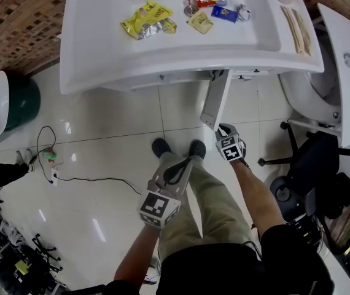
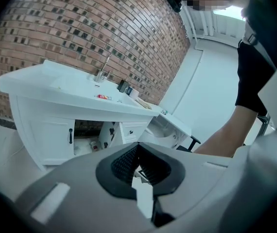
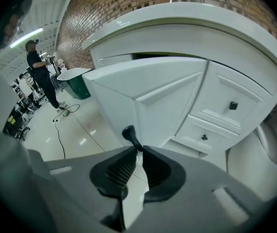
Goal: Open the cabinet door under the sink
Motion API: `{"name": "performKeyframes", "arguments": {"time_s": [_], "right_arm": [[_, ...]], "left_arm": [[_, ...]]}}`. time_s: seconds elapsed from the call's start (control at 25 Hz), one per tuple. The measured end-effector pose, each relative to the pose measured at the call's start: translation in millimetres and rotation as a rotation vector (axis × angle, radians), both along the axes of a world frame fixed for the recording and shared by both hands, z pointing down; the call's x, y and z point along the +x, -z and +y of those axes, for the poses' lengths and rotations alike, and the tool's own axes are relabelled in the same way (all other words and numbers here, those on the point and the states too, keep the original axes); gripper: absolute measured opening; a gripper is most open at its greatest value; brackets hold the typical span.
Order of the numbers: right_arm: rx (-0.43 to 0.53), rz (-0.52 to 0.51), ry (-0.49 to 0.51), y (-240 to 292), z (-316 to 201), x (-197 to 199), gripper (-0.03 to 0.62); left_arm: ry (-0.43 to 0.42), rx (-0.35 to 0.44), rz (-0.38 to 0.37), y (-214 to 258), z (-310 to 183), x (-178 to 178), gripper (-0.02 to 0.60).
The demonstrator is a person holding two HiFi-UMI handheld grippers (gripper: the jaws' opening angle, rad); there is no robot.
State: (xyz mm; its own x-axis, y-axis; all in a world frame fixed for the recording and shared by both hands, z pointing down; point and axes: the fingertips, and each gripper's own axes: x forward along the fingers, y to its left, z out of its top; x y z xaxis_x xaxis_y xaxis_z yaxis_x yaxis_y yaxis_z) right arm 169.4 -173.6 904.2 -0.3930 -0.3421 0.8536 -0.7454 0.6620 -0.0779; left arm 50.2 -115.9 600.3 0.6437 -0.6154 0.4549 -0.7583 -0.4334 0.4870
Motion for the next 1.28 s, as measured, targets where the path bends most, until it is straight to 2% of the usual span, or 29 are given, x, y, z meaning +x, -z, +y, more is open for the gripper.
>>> {"name": "performKeyframes", "arguments": {"time_s": [0.12,0.24,0.4,0.52,0.64,0.8,1.0,1.28], "right_arm": [[-0.008,0.063,-0.038,-2,-1,42,0.023],[-0.023,0.143,-0.13,-6,-9,90,0.015],[-0.131,0.244,-0.179,-3,0,138,0.014],[-0.143,0.237,-0.206,14,12,150,0.014],[-0.194,0.199,-0.31,43,45,157,0.014],[-0.072,0.125,-0.312,120,56,138,0.014],[0.015,0.014,-0.304,184,75,103,0.012],[0.182,-0.107,-0.167,277,94,12,0.011]], "left_arm": [[0.003,0.008,-0.008,6,-2,4,0.015],[0.002,-0.001,-0.025,11,1,7,0.015],[0.011,-0.005,-0.049,29,10,5,0.015],[0.033,-0.001,-0.07,44,16,1,0.015],[0.04,0.015,-0.085,62,22,-1,0.015],[0.044,0.052,-0.091,93,35,-4,0.015],[0.064,0.104,-0.089,128,63,-16,0.015],[0.078,0.147,-0.077,131,131,-43,0.015]]}}
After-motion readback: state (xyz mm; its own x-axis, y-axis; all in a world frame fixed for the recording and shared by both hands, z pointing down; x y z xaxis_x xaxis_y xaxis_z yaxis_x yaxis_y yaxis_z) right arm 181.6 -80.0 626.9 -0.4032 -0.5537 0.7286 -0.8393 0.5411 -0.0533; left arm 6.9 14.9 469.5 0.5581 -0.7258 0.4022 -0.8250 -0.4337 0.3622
